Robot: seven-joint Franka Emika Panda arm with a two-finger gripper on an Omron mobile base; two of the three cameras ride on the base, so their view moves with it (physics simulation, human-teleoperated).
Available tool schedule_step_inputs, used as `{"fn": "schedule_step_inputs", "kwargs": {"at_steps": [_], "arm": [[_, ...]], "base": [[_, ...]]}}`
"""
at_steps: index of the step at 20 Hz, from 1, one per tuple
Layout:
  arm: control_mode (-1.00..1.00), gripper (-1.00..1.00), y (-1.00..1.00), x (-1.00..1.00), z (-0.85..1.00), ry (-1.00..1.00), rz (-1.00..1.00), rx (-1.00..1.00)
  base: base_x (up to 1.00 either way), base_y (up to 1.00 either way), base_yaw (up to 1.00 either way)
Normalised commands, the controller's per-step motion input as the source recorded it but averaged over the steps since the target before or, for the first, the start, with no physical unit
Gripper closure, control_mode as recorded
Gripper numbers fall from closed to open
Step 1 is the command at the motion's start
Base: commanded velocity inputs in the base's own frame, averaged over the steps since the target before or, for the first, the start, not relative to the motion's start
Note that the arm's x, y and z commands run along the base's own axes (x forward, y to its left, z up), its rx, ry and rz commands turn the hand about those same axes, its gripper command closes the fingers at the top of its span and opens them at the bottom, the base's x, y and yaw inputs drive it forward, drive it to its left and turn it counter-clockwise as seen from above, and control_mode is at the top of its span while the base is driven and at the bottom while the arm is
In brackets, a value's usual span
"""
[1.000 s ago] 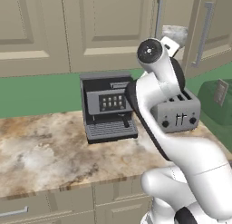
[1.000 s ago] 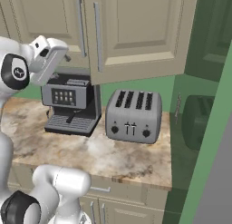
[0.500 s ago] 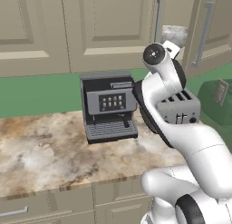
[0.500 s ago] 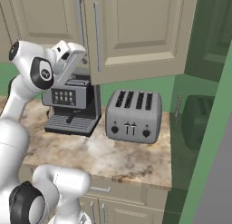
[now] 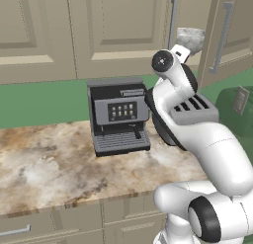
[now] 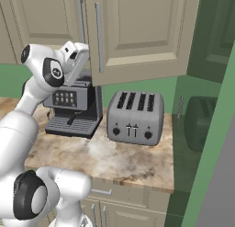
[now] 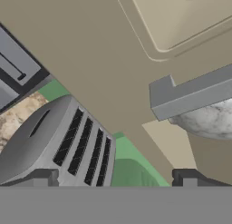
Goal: Move the bowls from the cabinet to the plates on the dining table.
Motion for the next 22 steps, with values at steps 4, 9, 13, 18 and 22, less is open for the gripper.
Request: {"fn": "schedule_step_inputs", "kwargs": {"at_steps": [4, 9, 13, 18, 22], "arm": [[-1.0, -1.0, -0.04, 0.26, 0.0, 0.0, 0.0, -0.02], [-1.0, -1.0, -0.21, 0.13, 0.0, 0.0, 0.0, 0.0], [-1.0, -1.0, -0.31, 0.14, 0.0, 0.0, 0.0, 0.0], [-1.0, -1.0, -0.32, 0.1, 0.0, 0.0, 0.0, 0.0], [-1.0, -1.0, -0.2, -0.08, 0.0, -0.01, 0.0, 0.0]], "base": [[0.0, 0.0, 0.0], [0.0, 0.0, 0.0], [0.0, 0.0, 0.0], [0.0, 0.0, 0.0], [0.0, 0.0, 0.0]]}}
